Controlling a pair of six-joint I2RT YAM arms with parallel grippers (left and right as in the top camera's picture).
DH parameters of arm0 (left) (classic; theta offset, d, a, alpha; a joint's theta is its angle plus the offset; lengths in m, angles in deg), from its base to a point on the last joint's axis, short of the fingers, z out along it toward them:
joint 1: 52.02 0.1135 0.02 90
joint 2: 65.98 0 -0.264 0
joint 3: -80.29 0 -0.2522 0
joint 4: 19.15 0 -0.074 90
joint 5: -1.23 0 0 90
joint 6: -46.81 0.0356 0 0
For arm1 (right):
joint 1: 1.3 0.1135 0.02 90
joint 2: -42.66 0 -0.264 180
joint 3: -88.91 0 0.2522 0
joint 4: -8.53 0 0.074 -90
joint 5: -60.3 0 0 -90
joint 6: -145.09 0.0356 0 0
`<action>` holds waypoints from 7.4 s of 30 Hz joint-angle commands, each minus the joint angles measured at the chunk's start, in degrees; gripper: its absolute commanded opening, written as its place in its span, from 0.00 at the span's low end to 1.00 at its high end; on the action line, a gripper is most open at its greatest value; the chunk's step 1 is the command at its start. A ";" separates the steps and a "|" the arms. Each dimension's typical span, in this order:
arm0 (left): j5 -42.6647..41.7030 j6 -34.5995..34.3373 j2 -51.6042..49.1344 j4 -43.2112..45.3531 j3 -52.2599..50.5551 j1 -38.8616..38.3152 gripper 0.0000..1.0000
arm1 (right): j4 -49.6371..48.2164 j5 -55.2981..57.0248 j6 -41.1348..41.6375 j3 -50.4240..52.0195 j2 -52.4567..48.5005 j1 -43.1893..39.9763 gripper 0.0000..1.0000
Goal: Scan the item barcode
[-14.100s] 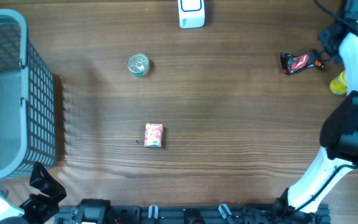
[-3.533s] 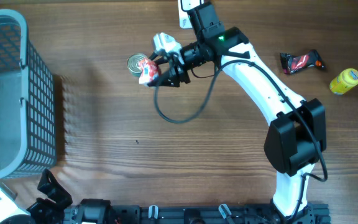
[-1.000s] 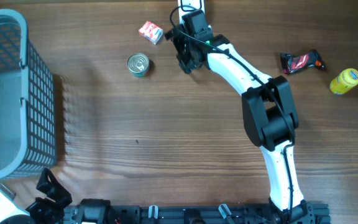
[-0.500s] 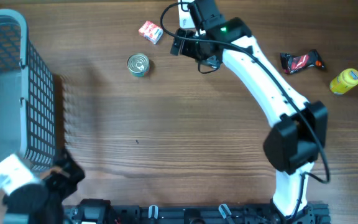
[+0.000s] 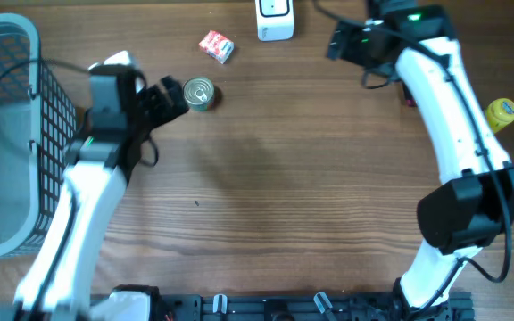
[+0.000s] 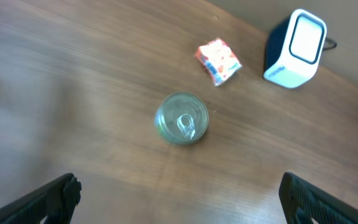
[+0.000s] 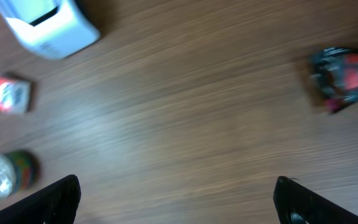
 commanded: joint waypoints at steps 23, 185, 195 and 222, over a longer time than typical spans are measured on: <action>-1.90 35.45 -48.76 21.16 29.05 -2.99 1.00 | -0.87 -2.64 -4.13 -0.33 0.94 -4.24 1.00; -3.02 23.50 -17.44 -17.88 39.87 -0.35 1.00 | -7.80 -18.32 54.86 -0.13 -9.99 5.73 0.89; -2.73 27.61 -16.39 -18.95 39.87 3.37 1.00 | -25.77 -10.95 22.77 -0.46 -20.57 10.62 1.00; -2.54 28.02 -16.41 -19.37 39.87 4.11 1.00 | -45.66 -6.62 -5.84 -1.05 -24.96 15.02 1.00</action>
